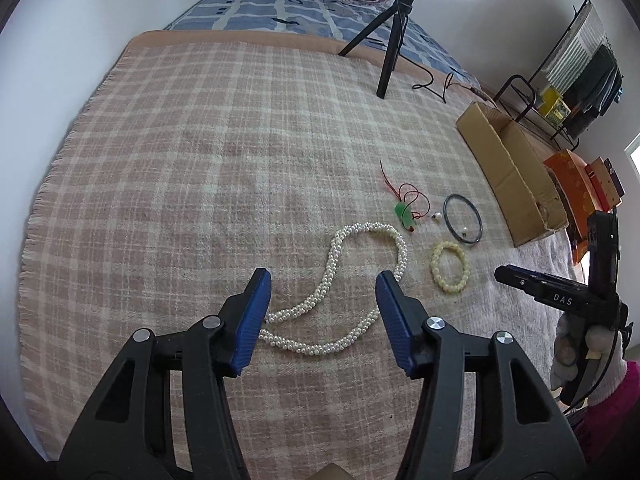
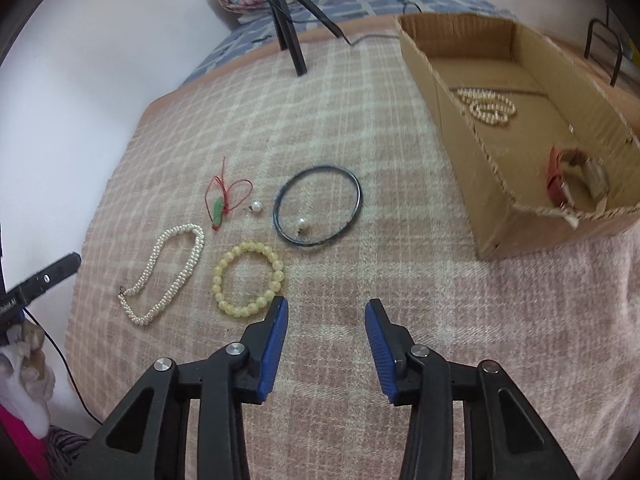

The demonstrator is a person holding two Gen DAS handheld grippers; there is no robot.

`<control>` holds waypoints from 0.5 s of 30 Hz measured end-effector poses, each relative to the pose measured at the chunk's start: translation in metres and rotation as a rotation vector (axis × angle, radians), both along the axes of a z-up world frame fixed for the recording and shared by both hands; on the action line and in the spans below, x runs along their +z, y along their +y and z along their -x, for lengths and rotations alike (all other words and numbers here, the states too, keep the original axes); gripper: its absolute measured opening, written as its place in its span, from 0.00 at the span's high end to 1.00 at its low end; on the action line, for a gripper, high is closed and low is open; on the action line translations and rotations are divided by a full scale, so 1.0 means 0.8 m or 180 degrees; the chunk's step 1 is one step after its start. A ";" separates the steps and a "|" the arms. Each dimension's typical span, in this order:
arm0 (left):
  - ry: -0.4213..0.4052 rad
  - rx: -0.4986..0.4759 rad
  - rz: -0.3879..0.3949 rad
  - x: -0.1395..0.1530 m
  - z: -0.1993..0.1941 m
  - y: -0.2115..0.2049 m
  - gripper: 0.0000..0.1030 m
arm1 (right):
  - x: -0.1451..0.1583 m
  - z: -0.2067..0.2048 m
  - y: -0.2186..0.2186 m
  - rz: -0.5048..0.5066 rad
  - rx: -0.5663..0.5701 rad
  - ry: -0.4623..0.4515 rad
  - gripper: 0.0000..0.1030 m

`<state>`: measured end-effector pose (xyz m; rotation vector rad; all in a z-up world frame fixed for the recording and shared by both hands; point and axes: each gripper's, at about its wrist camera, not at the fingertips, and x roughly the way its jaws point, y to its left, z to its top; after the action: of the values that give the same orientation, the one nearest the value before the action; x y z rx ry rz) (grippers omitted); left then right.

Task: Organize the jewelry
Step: 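Close left gripper on the twisted pearl necklace while right gripper grasps the yellow bead bracelet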

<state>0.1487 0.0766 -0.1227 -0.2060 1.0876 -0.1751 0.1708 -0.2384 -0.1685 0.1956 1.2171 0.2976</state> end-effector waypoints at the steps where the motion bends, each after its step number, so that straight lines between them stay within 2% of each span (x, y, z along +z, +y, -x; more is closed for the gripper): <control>1: 0.0020 -0.0010 -0.0021 -0.004 -0.002 -0.001 0.45 | -0.003 -0.002 -0.001 -0.0034 -0.0013 0.0030 0.59; 6: 0.0156 -0.0030 -0.0052 -0.026 -0.013 -0.003 0.45 | -0.011 -0.009 0.010 -0.0054 0.0032 0.0076 0.59; 15: 0.0289 -0.0179 -0.0284 -0.058 -0.022 -0.022 0.45 | -0.019 -0.024 0.038 0.0063 0.0163 0.0063 0.59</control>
<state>0.1660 0.0592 -0.1688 -0.1042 1.1896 -0.1685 0.1903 -0.2078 -0.1834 0.1509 1.2456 0.3287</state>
